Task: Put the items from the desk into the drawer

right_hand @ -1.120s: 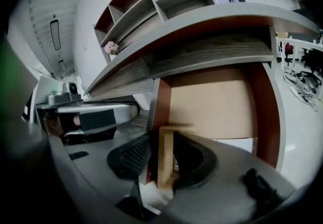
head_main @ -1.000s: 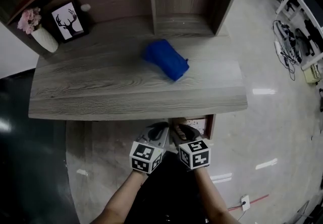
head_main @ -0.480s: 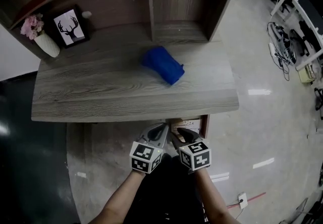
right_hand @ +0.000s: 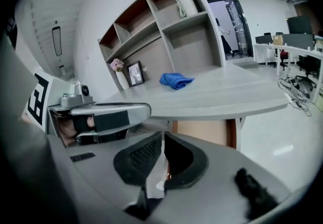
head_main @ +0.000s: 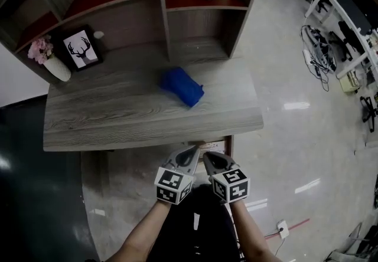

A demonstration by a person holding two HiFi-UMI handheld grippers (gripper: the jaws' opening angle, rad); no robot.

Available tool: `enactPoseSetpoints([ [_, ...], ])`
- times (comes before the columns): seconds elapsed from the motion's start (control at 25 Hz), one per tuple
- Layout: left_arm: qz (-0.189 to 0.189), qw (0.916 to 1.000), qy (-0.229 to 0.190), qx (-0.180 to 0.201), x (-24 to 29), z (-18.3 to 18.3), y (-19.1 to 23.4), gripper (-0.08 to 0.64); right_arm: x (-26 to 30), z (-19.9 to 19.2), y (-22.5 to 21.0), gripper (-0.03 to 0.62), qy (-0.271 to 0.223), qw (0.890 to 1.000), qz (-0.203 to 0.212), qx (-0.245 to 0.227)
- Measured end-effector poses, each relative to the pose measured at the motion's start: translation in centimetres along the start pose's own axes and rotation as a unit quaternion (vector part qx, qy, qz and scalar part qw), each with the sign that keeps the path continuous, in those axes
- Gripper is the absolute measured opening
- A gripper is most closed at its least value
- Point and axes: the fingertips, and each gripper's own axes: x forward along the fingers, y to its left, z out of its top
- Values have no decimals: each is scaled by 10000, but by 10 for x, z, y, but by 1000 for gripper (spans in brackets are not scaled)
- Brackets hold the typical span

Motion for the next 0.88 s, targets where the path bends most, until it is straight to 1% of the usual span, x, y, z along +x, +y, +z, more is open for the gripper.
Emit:
enactPoseSetpoints([
  [0.2,-119,9999,-28,122,-6,37,-19,11,-32,36,2,17,-335,9994,-94,70],
  [0.44,-286,9980,-147,538,-10,84,-44,11,-69,79,-4,14,-739,9968,-276,103],
  [0.6,-326,9976,-280,549,-6,106,-57,11,-90,103,-15,12,-1056,9931,-498,130],
  [0.72,-399,9970,-414,523,-5,121,-70,11,-108,118,-21,12,-1350,9879,-755,108],
  [0.88,-525,9955,-538,572,-10,136,-89,11,-131,131,-21,12,-1676,9808,-990,68],
])
